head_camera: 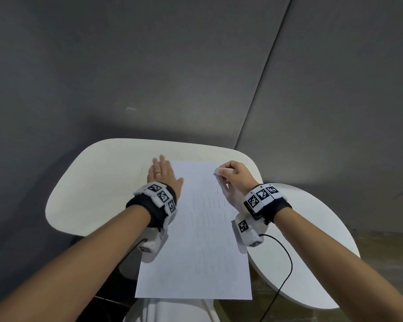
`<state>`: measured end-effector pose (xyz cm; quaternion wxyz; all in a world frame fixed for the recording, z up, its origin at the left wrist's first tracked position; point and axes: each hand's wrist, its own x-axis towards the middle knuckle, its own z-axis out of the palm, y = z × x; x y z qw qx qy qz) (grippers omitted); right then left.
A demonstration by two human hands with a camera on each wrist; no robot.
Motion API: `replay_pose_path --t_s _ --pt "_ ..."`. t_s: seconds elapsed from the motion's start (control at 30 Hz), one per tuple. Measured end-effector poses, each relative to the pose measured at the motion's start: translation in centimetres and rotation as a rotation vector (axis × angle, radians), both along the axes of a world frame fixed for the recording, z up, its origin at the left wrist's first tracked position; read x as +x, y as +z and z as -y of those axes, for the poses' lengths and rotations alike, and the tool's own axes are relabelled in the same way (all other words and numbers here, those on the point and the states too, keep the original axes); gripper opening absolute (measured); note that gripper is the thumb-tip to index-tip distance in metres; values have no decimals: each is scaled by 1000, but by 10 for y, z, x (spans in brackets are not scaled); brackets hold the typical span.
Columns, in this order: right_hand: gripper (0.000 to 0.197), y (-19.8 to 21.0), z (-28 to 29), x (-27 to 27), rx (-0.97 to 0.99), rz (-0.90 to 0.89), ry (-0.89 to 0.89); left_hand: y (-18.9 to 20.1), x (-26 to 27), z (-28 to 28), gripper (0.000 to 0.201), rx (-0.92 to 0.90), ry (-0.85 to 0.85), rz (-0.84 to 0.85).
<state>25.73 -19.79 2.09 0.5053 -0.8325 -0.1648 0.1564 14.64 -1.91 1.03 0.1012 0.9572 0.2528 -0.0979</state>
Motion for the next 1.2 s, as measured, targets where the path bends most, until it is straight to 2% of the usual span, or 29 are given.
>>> replay_pose_path --t_s 0.07,0.13,0.2,0.27,0.43,0.53,0.63,0.8,0.93,1.03,1.2 --pt "6 0 0 0 -21 -3 15 4 0 14 74 -74 -202 129" --pt "5 3 -2 -1 -82 18 49 3 7 28 84 -174 -348 94" --pt "3 8 -4 -3 -166 95 96 -2 18 38 99 -214 -352 -30" --pt "6 13 -7 -4 -260 223 173 -10 24 44 110 -200 -315 -83" --pt "2 23 -5 -7 -507 436 399 -15 22 47 117 -161 -285 -55" --pt "8 22 8 -15 -595 410 502 -18 19 49 117 -148 -275 -5" --pt "2 23 3 -14 -603 479 457 -23 16 52 118 -134 -267 34" --pt "8 37 -26 3 -597 466 336 -21 17 50 118 -145 -274 39" --pt "9 33 -7 -14 -569 416 433 -22 18 50 120 -132 -274 42" --pt "1 34 2 -25 -577 397 495 -22 18 50 121 -121 -279 40" --pt "9 33 -27 2 -532 377 277 -21 18 49 124 -144 -276 33"
